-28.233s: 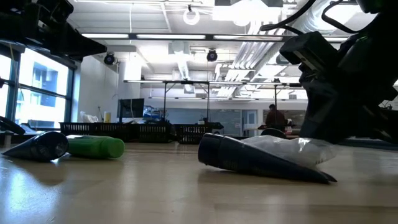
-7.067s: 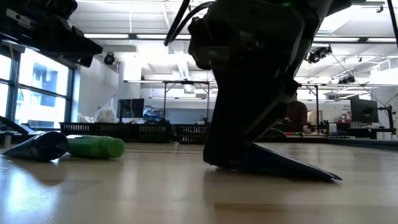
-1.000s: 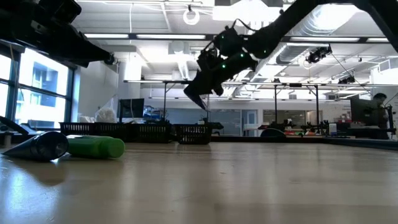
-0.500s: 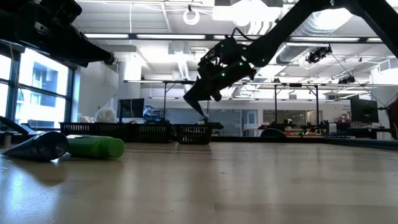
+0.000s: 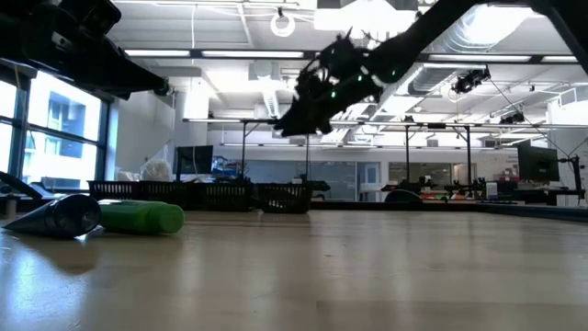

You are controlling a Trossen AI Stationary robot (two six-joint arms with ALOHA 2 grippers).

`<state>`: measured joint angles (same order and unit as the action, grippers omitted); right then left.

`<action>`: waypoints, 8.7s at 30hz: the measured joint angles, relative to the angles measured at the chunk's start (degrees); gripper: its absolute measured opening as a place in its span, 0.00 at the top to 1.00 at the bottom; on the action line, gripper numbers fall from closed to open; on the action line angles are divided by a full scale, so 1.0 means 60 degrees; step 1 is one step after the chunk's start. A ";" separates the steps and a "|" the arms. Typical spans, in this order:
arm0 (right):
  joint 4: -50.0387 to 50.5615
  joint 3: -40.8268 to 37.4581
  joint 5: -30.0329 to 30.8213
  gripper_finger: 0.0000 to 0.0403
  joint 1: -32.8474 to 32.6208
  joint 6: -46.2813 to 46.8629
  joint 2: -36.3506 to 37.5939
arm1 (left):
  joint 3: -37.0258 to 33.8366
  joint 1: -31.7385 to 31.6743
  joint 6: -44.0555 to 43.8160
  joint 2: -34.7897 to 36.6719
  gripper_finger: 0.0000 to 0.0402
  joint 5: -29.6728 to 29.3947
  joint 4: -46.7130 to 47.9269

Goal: Pick & Place Travel size toiletries
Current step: Put the shampoo into the middle right black bin

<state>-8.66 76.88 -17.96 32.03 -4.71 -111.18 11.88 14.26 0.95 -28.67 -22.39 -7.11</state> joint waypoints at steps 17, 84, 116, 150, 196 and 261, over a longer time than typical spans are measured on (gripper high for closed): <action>0.3815 0.0007 -0.0055 0.85 -0.1757 -0.0262 0.3270 | 0.0000 0.0000 0.0000 0.0000 1.00 0.0004 0.0000; 0.0318 -0.8925 0.6208 0.99 -0.7514 0.1800 1.3498 | 0.0000 0.0000 -0.0703 -0.0001 1.00 0.0393 0.0208; 0.0418 -0.8925 0.6222 0.99 -0.7591 0.1752 1.3439 | 0.3554 0.0007 -0.0211 -0.5261 1.00 0.0306 0.2524; 0.0925 -0.8921 0.6219 0.99 -0.7591 0.1819 1.3341 | 0.6375 0.0564 -0.1096 -0.8499 1.00 0.1384 0.5428; 0.0990 -0.8918 0.6215 0.99 -0.7591 0.1752 1.3151 | 0.6829 0.0572 -0.1213 -1.0354 0.43 0.3346 0.4066; 0.1333 -0.8918 0.6145 0.99 -0.7588 0.2084 1.3137 | 0.7315 0.1126 -0.1411 -1.1774 0.43 0.3152 0.5788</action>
<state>-0.67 23.38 18.92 -13.50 7.79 -32.36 55.77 21.02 -7.51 -99.31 -3.48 27.61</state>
